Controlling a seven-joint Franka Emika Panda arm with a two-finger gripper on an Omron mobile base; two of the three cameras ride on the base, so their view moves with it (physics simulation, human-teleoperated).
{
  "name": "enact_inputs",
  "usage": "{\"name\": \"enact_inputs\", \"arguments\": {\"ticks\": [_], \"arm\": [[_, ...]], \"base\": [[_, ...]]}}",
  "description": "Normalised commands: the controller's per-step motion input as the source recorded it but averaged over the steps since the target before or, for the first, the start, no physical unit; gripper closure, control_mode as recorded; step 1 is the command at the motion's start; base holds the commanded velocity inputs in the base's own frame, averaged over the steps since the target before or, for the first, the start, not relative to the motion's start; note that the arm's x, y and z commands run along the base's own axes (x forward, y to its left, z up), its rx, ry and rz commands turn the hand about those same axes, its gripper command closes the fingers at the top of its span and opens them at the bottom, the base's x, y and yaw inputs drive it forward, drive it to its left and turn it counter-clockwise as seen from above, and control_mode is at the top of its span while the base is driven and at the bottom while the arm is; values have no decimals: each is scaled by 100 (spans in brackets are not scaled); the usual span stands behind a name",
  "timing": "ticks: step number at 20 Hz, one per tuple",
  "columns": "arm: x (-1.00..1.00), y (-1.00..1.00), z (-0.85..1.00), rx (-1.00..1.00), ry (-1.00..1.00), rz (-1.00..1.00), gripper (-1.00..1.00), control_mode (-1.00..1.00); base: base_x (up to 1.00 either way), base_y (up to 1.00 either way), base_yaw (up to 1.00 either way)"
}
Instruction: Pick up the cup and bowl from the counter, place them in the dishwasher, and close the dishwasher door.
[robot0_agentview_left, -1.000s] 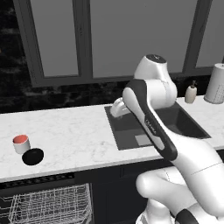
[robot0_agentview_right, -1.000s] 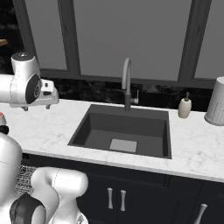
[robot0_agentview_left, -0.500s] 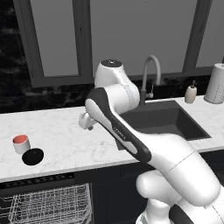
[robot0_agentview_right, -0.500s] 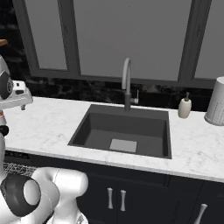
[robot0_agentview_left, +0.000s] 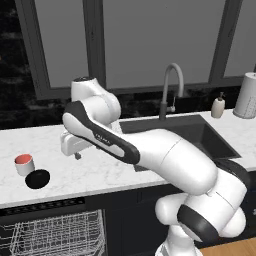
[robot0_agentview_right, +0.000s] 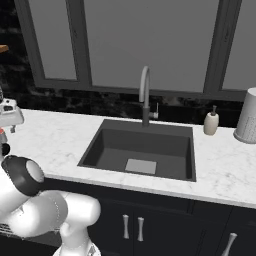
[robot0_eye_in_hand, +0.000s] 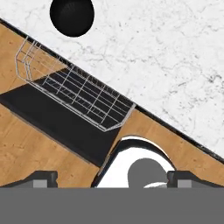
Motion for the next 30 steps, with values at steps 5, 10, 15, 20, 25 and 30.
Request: {"name": "enact_inputs", "arguments": {"ticks": [5,10,15,20,25,30], "arm": [[35,9,-74,0,-1,-5,-100,-100],[31,14,-62,0,-3,-7,-100,-100],[23,36,-33,1,-2,-8,-100,-100],[23,46,-25,0,-2,-7,-100,-100],[34,57,-17,0,-1,-6,-100,-100],[43,70,-11,0,-1,-6,-100,-100]], "base": [[0,0,0],[0,0,0],[0,0,0],[0,0,0],[0,0,0],[0,0,0]]}}
